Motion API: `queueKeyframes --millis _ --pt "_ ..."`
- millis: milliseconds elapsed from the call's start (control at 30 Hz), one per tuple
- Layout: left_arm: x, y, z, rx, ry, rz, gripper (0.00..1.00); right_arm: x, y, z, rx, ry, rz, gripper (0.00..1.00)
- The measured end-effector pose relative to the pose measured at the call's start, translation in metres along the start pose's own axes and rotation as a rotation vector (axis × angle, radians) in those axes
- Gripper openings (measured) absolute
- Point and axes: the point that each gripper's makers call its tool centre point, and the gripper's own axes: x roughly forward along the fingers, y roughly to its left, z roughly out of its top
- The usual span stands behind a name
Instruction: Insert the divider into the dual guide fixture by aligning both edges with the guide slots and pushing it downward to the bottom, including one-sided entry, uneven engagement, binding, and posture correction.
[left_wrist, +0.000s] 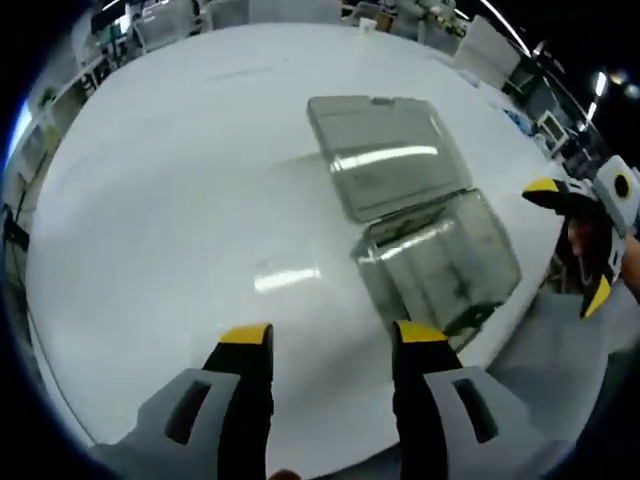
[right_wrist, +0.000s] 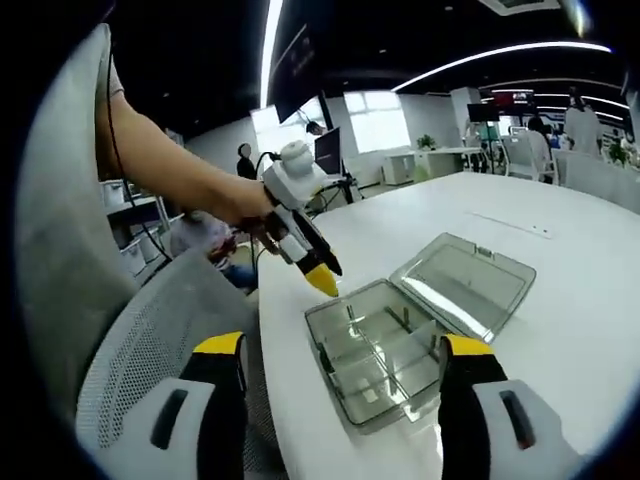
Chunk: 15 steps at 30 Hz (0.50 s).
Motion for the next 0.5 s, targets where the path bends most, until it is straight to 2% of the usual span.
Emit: queueKeyframes --millis 167,300,367,500 --pt "0.005 0.003 0.001 -0.017 0.023 0.014 0.43 0.002 -0.002 -0.003 -0.012 0.017 -0.008 0.76" --pt "0.010 0.009 -0.009 -0.028 0.082 0.052 0.41 0.003 -0.002 -0.003 -0.017 0.020 -0.010 0.75" --pt "0.018 0.013 -0.010 -0.041 0.093 0.054 0.40 0.003 -0.002 -0.004 -0.018 0.023 -0.010 0.74" --pt "0.016 0.011 -0.009 -0.045 0.096 0.057 0.40 0.003 -0.001 -0.003 -0.018 0.021 -0.011 0.74"
